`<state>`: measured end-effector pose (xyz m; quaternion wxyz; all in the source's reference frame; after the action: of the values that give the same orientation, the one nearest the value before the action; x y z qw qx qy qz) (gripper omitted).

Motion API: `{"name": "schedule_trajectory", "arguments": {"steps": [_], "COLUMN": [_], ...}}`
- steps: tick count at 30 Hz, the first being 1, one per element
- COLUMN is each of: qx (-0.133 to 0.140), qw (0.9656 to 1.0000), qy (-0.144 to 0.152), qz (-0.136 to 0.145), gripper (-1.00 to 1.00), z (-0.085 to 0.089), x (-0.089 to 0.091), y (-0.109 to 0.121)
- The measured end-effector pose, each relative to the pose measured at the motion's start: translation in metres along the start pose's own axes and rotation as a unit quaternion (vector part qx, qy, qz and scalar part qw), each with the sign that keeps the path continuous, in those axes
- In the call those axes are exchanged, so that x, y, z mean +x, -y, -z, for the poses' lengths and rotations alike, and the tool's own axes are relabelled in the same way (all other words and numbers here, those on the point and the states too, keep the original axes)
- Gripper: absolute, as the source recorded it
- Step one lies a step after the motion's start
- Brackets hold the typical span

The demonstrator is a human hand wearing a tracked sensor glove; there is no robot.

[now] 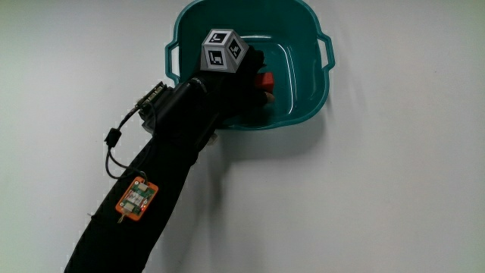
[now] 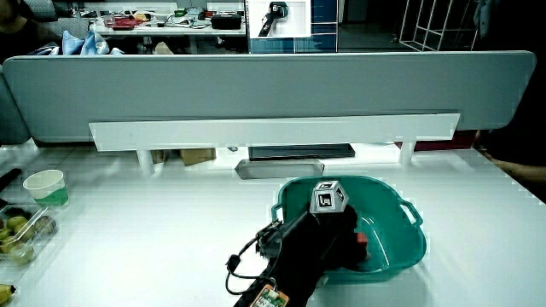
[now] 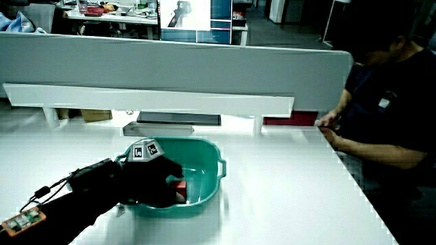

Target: Pick red block

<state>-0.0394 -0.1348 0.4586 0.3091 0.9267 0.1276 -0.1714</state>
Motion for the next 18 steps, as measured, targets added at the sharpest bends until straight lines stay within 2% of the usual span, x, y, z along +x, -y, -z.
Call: {"name": "schedule_trajectory", "arguments": {"steps": [3,18], "qx": [0.011,0.016], "qw": [0.9999,0.9997], "qy": [0.004,0.019], "qz": [0.002,-0.007], "gripper": [0.47,0.87], "z": [-0.0007,0.0015], "x": [-0.0005,-0.0034], "y": [0.0005,0.0004]}}
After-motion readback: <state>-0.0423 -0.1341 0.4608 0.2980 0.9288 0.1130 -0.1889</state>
